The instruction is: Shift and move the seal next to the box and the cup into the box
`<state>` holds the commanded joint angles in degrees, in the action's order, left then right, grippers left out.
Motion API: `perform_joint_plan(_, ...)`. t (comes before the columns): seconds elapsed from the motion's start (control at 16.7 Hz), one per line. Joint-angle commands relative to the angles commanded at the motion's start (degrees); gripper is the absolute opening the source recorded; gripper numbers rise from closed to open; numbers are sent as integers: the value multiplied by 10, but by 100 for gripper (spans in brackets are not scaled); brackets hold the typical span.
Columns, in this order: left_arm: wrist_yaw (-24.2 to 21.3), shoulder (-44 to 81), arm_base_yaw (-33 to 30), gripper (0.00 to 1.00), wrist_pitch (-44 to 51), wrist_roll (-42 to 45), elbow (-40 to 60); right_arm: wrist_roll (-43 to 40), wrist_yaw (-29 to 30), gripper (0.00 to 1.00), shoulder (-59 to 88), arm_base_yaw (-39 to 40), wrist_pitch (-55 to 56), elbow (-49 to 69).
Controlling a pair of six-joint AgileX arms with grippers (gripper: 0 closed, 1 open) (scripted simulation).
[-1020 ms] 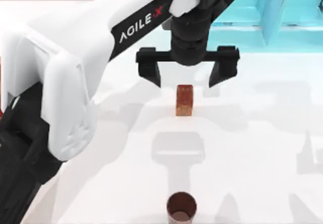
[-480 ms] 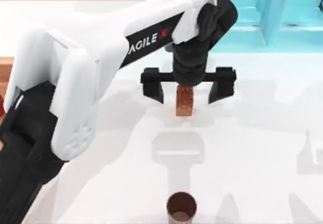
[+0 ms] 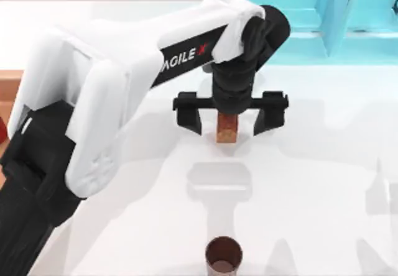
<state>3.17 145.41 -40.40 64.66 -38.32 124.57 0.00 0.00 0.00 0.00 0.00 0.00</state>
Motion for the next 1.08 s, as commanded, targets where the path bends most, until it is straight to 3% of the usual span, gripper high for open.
perform_joint_plan(0.66,0,0,0,2,0,0,0,0,0,100,0,0,0,0)
perform_joint_plan(1.08,0,0,0,0,0,0,0,0,0,100,0,0,0,0)
